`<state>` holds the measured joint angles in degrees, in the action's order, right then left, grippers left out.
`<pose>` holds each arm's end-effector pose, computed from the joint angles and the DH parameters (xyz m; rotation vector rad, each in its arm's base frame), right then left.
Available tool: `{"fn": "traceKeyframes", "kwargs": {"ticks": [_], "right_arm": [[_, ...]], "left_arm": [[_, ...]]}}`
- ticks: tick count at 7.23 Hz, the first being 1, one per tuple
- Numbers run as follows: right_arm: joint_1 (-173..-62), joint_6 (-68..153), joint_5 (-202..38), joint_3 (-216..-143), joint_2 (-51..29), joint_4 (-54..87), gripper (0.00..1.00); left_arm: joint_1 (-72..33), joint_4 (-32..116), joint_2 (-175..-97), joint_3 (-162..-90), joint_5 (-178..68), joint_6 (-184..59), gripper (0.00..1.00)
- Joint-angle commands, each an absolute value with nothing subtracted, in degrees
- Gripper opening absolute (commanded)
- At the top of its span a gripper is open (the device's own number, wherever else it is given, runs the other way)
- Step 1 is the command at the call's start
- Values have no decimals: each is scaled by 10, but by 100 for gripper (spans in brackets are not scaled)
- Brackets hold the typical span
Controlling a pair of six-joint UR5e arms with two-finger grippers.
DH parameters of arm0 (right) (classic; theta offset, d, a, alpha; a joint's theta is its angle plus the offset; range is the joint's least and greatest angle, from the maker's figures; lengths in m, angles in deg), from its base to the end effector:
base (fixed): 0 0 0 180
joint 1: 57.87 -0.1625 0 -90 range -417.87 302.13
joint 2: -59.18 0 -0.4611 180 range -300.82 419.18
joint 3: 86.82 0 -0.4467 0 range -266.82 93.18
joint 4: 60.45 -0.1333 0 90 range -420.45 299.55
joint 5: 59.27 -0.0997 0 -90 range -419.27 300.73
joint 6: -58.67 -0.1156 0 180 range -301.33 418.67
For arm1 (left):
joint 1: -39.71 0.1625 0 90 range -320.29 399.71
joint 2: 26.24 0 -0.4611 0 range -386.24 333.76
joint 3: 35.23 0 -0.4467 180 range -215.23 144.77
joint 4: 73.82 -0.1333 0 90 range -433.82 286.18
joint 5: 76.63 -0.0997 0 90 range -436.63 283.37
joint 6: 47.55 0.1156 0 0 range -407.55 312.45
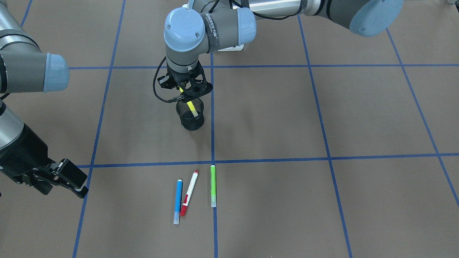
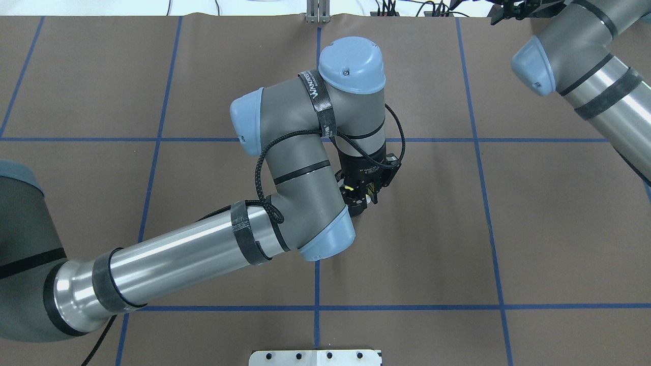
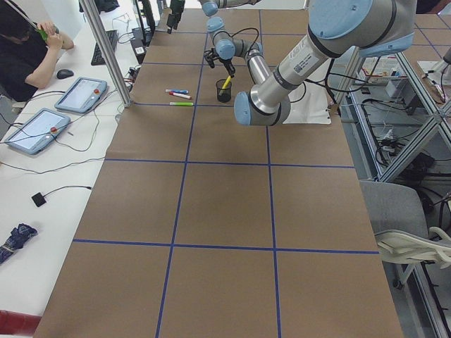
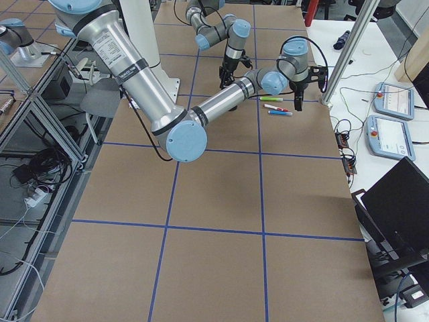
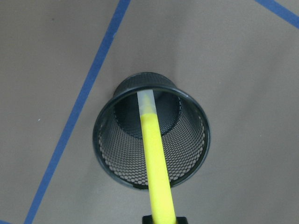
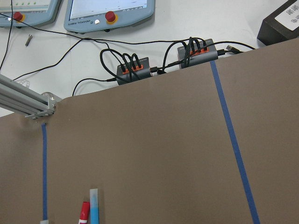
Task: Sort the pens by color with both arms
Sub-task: 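Lift the yellow marker out of the cup with the left gripper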
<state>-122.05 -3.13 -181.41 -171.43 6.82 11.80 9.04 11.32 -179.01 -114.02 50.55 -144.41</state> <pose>-0.2831 -0.7500 0.2758 0.2502 -0.9685 0.3305 0.6756 -0.4744 0.0142 -0.4377 0.8968 -0.3359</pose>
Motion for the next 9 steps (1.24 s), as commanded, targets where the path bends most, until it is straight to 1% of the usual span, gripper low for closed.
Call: {"fn": "traceKeyframes", "kwargs": {"ticks": [1,2,6,9], "right_arm": [[-1221,-31,-1814,-1715,69,118,100],[-1222,-30,-1814,-1714,69,118,100],[-1223,-30,-1813,-1713,70,118,100],[-1223,-32,-1814,-1714,73,118,100]], "left_arm": [[90,45,-1790,-1204,505,-1444,0],[90,14,-1791,-1225,505,-1442,0],[73,-3,-1789,-1225,505,-1442,0],[11,-3,-1782,-1229,460,-1379,0]]}}
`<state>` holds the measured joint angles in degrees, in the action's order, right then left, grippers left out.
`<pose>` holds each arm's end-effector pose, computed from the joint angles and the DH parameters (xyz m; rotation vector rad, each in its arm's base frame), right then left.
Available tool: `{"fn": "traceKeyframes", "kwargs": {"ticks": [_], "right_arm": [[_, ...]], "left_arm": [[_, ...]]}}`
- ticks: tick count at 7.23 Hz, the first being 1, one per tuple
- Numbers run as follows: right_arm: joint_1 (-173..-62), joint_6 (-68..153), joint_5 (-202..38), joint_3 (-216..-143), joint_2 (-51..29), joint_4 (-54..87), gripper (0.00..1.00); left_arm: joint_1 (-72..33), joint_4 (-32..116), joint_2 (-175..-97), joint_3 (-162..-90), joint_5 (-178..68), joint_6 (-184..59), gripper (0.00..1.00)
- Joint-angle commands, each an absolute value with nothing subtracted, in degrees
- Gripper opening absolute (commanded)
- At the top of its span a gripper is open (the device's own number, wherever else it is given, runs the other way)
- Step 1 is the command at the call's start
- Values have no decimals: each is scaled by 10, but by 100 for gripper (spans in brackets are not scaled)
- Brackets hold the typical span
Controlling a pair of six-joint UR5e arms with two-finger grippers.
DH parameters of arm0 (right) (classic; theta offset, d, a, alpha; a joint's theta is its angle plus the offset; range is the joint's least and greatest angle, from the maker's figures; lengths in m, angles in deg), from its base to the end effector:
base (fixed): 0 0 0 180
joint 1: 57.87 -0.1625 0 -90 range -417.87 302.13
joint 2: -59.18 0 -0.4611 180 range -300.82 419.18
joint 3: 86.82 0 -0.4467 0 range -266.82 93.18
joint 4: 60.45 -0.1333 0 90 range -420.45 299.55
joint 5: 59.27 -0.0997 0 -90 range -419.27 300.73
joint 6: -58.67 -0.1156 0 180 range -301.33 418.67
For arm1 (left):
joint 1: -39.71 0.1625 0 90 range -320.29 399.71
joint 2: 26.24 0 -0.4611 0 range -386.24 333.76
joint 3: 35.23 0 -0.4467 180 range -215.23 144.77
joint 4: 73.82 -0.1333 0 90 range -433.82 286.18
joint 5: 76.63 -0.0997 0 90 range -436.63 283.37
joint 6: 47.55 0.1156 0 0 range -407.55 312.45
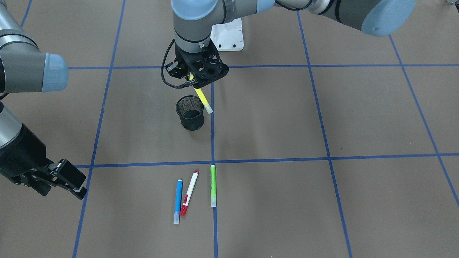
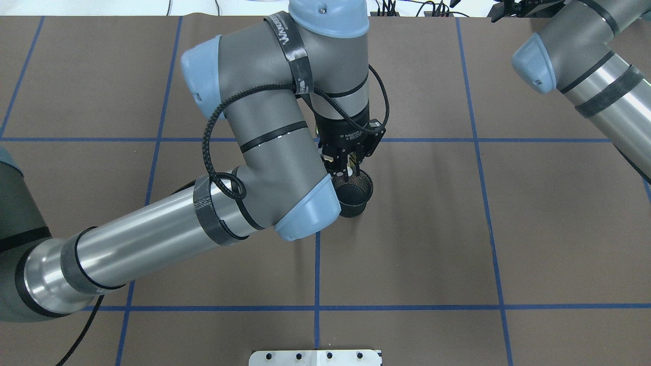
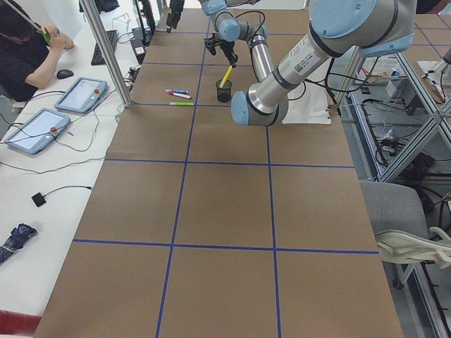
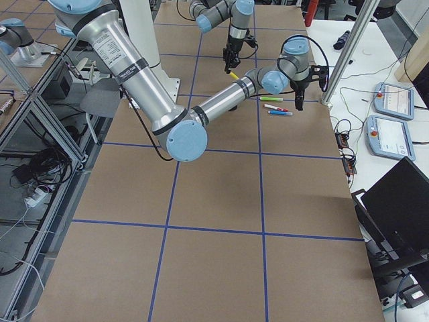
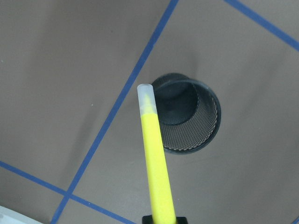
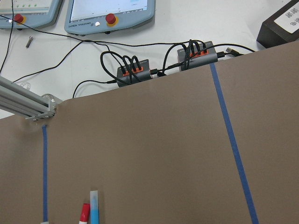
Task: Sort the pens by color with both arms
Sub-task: 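Lift the yellow marker out of the cup with the left gripper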
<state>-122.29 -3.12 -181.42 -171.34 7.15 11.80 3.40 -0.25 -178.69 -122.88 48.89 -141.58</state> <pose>-0.2804 -0.7521 0.2720 0.2554 -0.9707 0.3326 0.5802 -0.5084 -0.0123 -0.3630 0.8766 -0.4149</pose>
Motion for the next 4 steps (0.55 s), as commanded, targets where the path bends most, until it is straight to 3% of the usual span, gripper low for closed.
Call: {"fn": "traceKeyframes", "kwargs": {"ticks": [1,4], "right_arm": [[-1223,-33,-1814,-1714,74,118,100],[-1221,-33,-1813,-1713,75,119,100]], "left_arm": [[7,-1,-1773,-1229,404,-1325,0],[-14,111,-1694,-1216,351,-1244,0]]}}
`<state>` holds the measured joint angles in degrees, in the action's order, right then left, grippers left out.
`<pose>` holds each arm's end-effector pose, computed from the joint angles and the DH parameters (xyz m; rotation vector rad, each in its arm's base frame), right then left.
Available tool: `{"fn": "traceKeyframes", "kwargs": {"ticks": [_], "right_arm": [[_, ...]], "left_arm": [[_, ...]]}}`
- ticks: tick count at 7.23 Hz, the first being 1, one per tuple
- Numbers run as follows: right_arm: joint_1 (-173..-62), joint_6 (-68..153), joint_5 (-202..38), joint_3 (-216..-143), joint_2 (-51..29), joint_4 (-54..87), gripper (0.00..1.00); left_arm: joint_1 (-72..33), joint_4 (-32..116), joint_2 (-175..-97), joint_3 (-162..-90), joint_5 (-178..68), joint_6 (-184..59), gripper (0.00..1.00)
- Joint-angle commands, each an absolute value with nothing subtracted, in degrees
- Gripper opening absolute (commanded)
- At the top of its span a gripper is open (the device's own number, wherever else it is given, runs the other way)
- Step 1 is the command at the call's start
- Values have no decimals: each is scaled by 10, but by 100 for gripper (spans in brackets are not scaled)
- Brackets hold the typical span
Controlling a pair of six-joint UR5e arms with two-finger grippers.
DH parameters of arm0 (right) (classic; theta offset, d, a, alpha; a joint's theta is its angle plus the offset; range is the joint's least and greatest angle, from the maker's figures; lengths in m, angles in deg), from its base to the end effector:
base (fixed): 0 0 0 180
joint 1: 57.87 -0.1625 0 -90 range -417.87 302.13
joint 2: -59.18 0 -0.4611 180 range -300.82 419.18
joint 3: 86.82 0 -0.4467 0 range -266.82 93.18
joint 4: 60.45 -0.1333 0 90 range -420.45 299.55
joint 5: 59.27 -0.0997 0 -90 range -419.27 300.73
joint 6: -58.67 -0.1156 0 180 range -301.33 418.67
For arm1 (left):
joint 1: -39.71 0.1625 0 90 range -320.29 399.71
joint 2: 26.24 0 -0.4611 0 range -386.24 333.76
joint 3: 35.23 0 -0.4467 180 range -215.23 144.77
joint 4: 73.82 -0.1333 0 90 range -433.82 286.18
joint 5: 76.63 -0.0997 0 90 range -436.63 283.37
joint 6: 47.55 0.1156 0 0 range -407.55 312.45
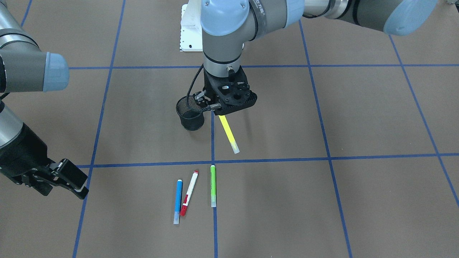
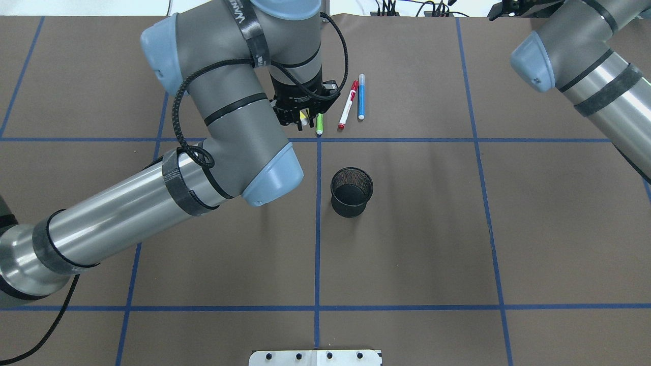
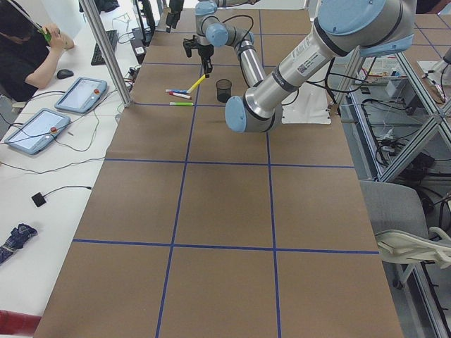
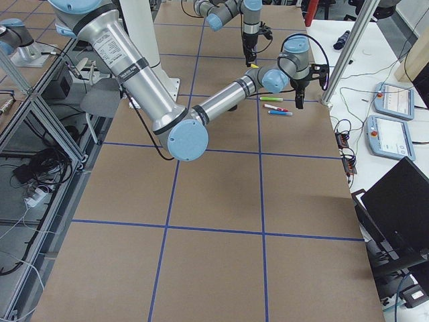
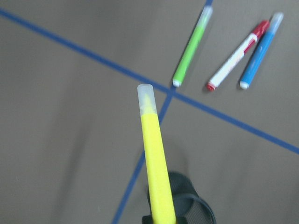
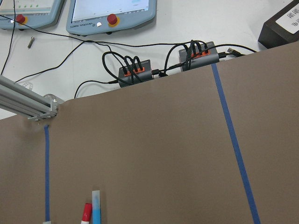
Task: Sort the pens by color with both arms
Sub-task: 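Lift the yellow marker out of the cup with the left gripper, then lay the yellow marker beside the green marker and release it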
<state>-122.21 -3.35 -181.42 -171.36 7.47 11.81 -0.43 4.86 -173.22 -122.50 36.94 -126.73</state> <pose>-0.2817 -0.7522 0.2674 0.2571 -0.9749 0.3328 0.5499 -0.5776 0.0609 -0.0362 0.8383 -0.3275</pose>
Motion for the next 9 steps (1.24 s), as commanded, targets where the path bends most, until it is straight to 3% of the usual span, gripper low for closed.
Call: {"fn": "traceKeyframes", "kwargs": {"ticks": [1,5,9], "right_arm": [[-1221,-33,-1813,-1713,76,118,100],[-1219,-35,-1813,-1713,77,118,100],[-1219,-34,-1813,-1713,77,118,100]], "left_arm": [[-13,170,-1691,-1176,320,-1244,0],[21,332,-1690,-1061,205,-1228,0],[31,397,-1682,-1030,130,-1176,0]]}}
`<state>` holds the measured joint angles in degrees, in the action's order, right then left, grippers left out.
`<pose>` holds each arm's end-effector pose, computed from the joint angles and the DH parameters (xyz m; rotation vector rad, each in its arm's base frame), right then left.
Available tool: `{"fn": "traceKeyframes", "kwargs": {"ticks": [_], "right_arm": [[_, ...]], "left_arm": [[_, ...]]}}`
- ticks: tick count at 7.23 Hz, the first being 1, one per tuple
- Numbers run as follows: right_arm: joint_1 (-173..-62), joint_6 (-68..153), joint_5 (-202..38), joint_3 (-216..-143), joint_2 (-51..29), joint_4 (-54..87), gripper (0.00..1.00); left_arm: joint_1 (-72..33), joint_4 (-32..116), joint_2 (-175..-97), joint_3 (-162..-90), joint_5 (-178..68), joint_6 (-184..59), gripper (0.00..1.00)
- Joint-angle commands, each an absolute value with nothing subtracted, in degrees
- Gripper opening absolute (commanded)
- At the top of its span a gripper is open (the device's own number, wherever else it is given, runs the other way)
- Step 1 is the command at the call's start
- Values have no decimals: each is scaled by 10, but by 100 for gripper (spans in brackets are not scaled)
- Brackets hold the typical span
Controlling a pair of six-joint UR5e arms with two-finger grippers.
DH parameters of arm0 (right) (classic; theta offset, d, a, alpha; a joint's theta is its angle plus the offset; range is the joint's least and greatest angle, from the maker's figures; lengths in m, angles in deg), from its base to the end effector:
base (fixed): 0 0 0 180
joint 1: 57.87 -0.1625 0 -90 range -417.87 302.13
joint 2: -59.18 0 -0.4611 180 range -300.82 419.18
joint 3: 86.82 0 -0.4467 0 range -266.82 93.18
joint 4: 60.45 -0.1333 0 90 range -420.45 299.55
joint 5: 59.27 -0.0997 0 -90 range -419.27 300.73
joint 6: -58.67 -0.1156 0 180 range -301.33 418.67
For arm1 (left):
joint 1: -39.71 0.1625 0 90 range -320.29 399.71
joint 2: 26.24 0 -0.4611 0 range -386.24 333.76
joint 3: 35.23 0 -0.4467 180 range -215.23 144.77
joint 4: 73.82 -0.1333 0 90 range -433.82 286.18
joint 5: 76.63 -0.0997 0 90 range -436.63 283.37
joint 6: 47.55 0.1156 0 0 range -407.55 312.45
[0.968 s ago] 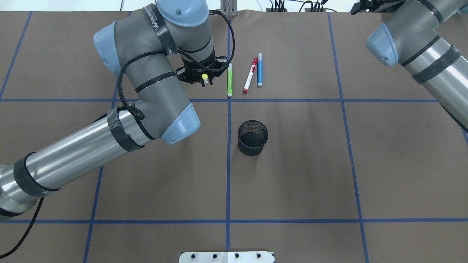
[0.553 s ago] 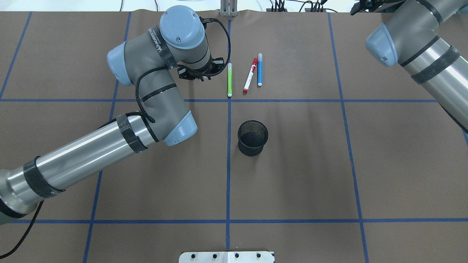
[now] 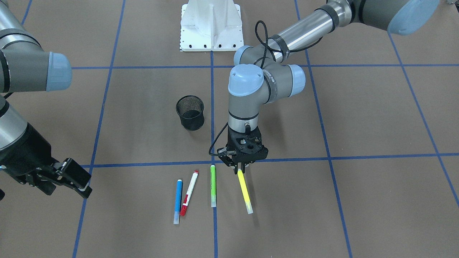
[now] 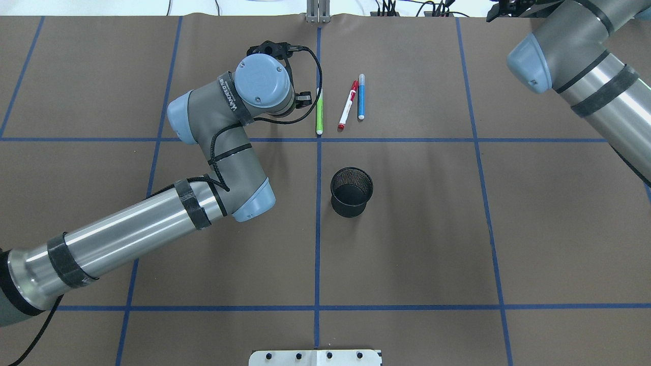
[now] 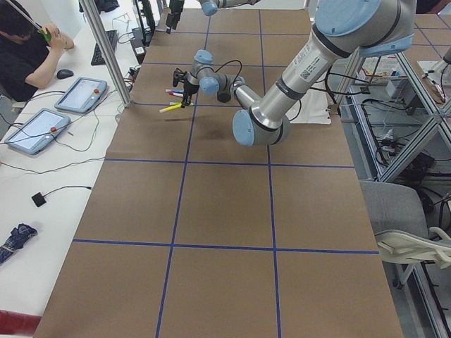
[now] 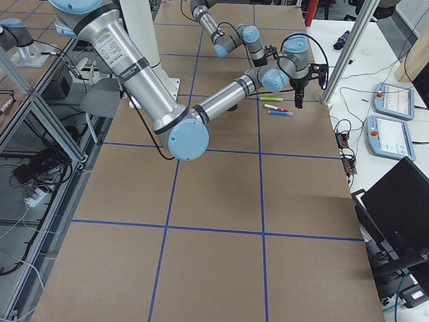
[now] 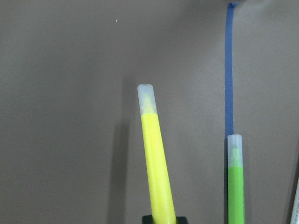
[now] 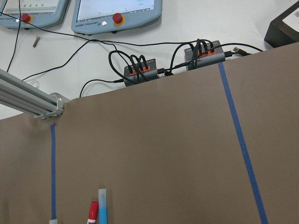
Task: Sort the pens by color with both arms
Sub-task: 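Lay the yellow marker beside the green marker and release it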
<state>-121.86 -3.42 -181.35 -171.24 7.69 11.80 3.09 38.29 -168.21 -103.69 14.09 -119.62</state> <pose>-0.2866 -0.7514 0.2654 0.2558 -0.9761 0.3283 0.6443 -0.6431 0.2115 0.4115 0.8237 -0.2972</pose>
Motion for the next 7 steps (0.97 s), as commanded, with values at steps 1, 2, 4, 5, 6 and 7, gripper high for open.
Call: {"fn": "traceKeyframes", "kwargs": {"ticks": [1,2,4,5,6,7], "right_arm": [[-1219,-35,-1813,-1713,78,118,100],[-1219,-34,-1813,-1712,77,118,100],[-1219,-34,-1813,-1711,78,118,100],[-1218,-34,-1813,-1712,78,118,100],[-1218,-33,-1813,-1712,78,118,100],[-1218,-33,-1813,-1711,78,118,100]], "left_arm": [[31,402,-1683,-1030,123,-1156,0],[32,423,-1684,-1013,123,-1124,0],[38,462,-1686,-984,120,-1122,0],[44,462,-1686,-984,119,-1122,0],[47,463,-1687,-985,119,-1122,0],[49,463,-1687,-984,119,-1123,25]]}}
